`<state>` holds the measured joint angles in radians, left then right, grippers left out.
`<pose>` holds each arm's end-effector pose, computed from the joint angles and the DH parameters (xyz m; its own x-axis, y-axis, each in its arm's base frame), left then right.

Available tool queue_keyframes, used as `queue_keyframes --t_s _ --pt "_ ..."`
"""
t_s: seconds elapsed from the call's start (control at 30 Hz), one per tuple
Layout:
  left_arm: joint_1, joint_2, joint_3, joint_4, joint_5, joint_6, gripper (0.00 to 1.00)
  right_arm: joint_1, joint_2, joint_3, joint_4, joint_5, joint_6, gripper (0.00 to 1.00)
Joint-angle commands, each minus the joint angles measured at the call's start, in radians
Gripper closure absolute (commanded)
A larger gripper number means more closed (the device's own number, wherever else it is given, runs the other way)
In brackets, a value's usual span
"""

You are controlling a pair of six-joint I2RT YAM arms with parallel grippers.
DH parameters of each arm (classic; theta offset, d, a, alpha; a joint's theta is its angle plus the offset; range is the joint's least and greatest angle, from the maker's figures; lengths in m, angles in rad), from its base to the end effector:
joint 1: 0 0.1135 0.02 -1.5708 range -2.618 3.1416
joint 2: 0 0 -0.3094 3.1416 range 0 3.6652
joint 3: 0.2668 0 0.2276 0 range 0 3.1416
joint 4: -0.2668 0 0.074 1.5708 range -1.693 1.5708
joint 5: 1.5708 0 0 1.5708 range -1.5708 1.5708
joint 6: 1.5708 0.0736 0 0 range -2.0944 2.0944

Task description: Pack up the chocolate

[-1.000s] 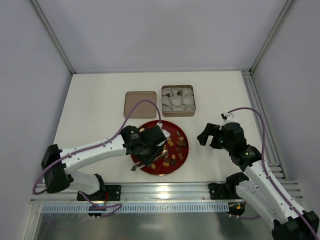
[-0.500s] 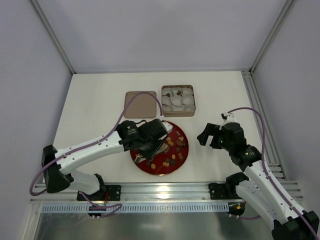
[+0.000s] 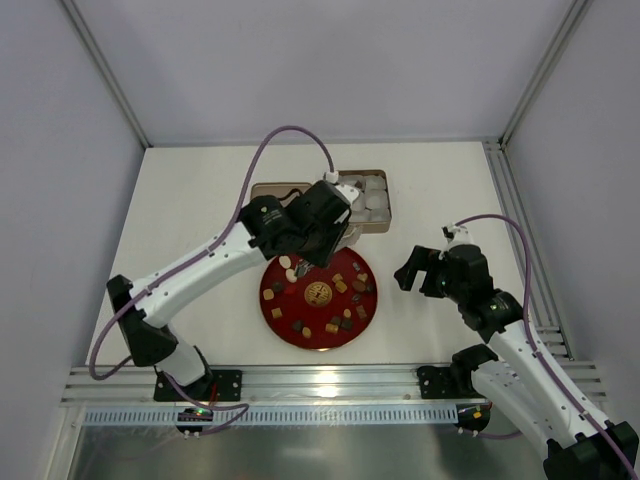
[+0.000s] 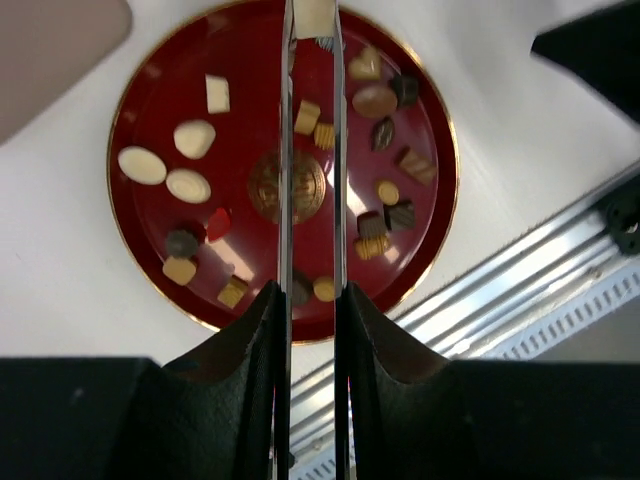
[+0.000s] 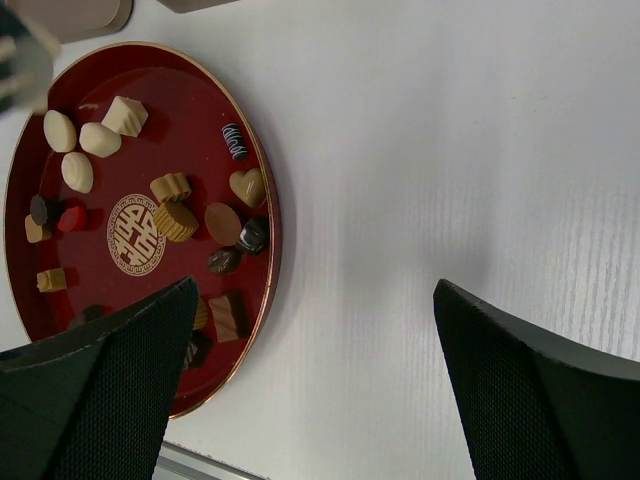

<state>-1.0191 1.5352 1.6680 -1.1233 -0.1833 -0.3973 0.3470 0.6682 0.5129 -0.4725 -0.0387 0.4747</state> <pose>0.1681 -0.2475 0.3888 -0.7079 0.4244 -0.5646 0.5543 0.8293 -0.0716 0.1145 0.0444 0.2439 -0.6601 0.2470 -0.7094 -0.0760 0.9176 0.3901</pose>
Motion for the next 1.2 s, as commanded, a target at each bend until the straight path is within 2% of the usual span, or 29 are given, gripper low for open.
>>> queue_keyframes --t_s 0.0,0.3,0.37,0.67,1.0,1.17 --pt "0.069 0.113 0.168 0.086 -0.007 0.052 0.79 0.003 0.002 0.056 0.018 -0.006 0.010 0.00" --pt "0.221 0.465 0.563 0.198 0.031 0.098 0.79 0.003 0.005 0.144 -0.046 -0.001 0.001 0.00" --pt "0.238 0.541 0.607 0.230 0.027 0.104 0.80 0.003 -0.002 0.163 -0.066 0.005 -0.002 0.00" --pt "0.267 0.706 0.638 0.394 0.027 0.124 0.79 0.003 -0.028 0.211 -0.115 0.016 -0.004 0.00" --pt "0.272 0.787 0.654 0.424 0.021 0.115 0.78 0.003 -0.050 0.208 -0.141 0.025 -0.005 0.00" --pt "0.275 0.804 0.659 0.425 0.021 0.117 0.75 0.003 -0.059 0.200 -0.146 0.025 -0.005 0.00"
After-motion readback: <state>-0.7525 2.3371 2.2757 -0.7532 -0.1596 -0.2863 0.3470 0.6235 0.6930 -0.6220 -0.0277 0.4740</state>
